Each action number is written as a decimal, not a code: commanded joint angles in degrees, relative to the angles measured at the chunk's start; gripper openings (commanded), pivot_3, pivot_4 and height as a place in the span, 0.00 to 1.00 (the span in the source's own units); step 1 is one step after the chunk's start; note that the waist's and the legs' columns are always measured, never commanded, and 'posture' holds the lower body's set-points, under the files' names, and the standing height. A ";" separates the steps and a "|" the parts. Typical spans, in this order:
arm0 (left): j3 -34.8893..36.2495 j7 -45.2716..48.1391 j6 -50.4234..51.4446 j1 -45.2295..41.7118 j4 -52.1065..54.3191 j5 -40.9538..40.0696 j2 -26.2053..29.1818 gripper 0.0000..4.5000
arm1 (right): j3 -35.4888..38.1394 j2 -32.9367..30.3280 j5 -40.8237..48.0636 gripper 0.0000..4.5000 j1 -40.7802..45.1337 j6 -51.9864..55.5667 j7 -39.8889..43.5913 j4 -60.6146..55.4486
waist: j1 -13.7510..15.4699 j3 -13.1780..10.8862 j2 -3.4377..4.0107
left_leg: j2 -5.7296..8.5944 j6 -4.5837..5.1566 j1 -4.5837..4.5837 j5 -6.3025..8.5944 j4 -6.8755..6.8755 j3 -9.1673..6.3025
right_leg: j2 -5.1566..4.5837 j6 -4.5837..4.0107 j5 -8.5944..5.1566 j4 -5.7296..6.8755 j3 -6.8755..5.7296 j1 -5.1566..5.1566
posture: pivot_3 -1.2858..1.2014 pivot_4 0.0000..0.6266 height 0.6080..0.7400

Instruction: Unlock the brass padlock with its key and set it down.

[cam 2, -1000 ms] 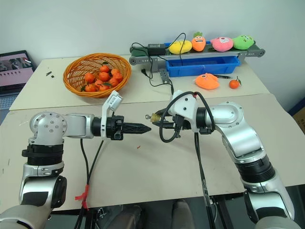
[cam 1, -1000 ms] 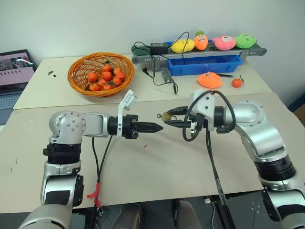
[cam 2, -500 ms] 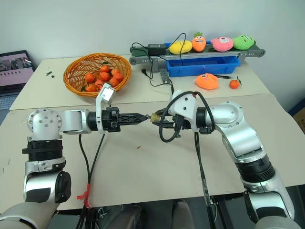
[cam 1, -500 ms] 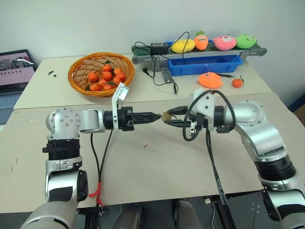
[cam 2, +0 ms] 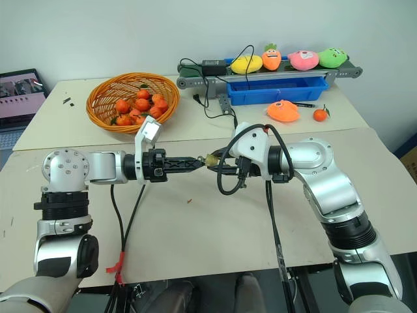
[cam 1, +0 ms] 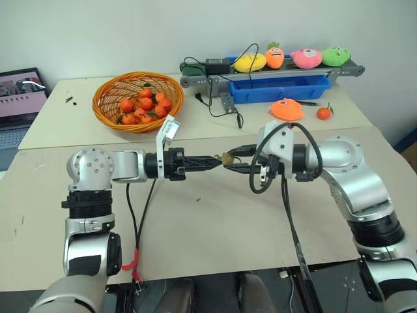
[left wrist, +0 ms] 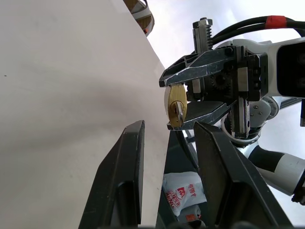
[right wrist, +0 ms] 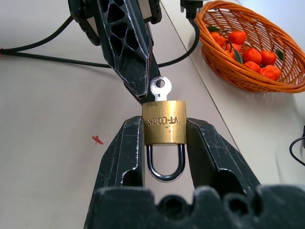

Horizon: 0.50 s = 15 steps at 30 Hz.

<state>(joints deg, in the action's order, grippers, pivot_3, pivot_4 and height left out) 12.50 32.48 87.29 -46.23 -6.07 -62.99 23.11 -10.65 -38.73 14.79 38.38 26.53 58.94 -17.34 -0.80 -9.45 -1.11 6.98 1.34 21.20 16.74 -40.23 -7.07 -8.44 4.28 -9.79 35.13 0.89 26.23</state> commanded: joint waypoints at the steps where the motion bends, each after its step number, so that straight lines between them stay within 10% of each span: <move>1: 1.42 -0.01 0.06 -1.72 1.10 -0.85 -0.14 0.38 | 0.83 0.02 0.70 0.20 1.05 -0.29 -0.07 -2.08 | -0.02 0.00 0.00 | 0.00 0.00 0.00 0.00 0.00 0.00 | 0.00 0.00 0.00 0.00 0.00 0.00 | 0.52 0.24 1.00; 15: 2.11 -0.38 0.76 -2.41 1.22 -1.17 -0.39 0.33 | 0.51 0.26 0.72 0.20 1.07 0.07 -0.17 -2.14 | -0.01 0.00 0.00 | 0.00 0.00 0.00 0.00 0.00 0.00 | 0.00 0.00 0.00 0.01 0.00 0.00 | 0.52 0.24 1.00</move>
<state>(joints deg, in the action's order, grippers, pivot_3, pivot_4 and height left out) 13.18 31.99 87.72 -47.41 -6.07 -63.05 22.71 -10.75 -38.65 14.79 38.38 26.57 58.95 -17.40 -0.81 -9.45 -1.11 6.98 1.34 21.20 16.74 -40.23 -7.07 -8.44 4.28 -9.79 35.14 0.89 26.23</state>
